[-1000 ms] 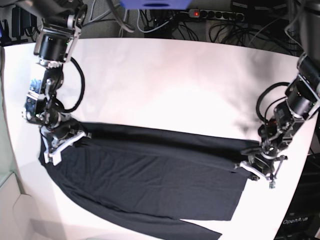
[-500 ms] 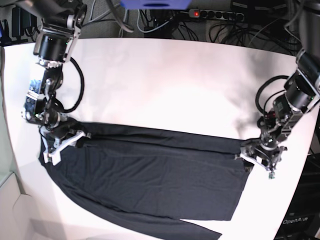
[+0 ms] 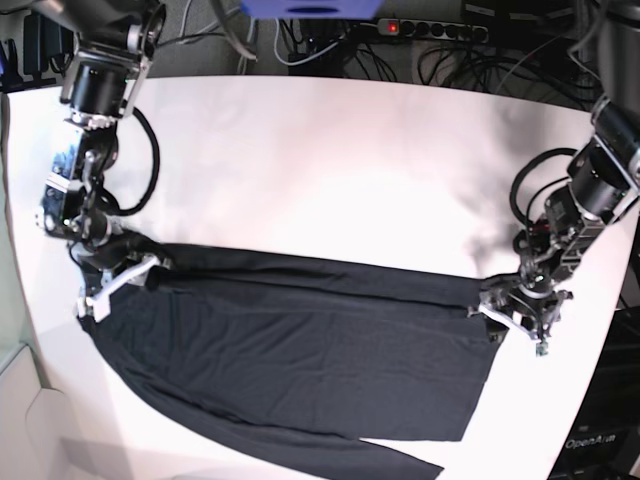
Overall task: Fold the T-shirt properly
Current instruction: 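Lower the held collar edge and drag it away from the hem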
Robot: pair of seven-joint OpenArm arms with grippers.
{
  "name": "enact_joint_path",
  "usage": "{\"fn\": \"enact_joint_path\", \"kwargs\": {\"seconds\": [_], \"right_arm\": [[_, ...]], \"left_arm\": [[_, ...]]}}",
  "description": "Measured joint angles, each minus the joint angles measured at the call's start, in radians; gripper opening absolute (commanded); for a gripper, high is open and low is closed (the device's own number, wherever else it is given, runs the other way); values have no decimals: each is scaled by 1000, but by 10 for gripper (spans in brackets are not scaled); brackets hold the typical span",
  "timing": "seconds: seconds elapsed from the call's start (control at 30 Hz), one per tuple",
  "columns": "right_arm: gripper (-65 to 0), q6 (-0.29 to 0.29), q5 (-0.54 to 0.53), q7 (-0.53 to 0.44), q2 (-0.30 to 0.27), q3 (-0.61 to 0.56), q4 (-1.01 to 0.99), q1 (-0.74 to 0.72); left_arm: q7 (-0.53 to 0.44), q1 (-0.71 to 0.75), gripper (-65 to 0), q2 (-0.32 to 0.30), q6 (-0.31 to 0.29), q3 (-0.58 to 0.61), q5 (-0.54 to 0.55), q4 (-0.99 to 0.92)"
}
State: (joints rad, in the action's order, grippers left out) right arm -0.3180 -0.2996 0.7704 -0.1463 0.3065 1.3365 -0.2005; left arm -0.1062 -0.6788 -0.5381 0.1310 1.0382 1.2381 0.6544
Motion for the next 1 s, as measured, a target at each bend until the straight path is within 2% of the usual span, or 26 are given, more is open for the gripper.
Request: {"fn": "enact_joint_path", "kwargs": {"seconds": [0.13,0.2,0.37,0.43,0.6,0.83,0.9,1.0], "right_arm": [[-618,0,-5,-51,-6,0,-45,10],[-650,0,-13,-62,-23,-3,-90,10],[-650,0,-16,-148,-54,0,-196,6],[-650,0,-21,-171,-59,0,-219,-1],[-650,0,-29,-181,-71,-8,-232,-1],[-650,-1,-29,-182,-72,-8,-230,6],[-650,-1,-38,-195,-78,-8,-226,19],[-650,-8,-42,-201,-90,-6,-222,39]], "left_arm": [[3,0,-646,26,6,3,-18,-5],[3,0,-650,33,2,2,-60,-8],[-2,-3,-650,108,10,-1,-129,-155],[-34,-1,-650,143,0,-3,-160,-226],[-53,-15,-650,200,8,-7,-242,-311],[-57,-3,-650,194,3,-7,-248,-309],[-84,23,-650,177,3,-11,-263,-293],[-74,41,-650,147,-3,-12,-262,-270]]}}
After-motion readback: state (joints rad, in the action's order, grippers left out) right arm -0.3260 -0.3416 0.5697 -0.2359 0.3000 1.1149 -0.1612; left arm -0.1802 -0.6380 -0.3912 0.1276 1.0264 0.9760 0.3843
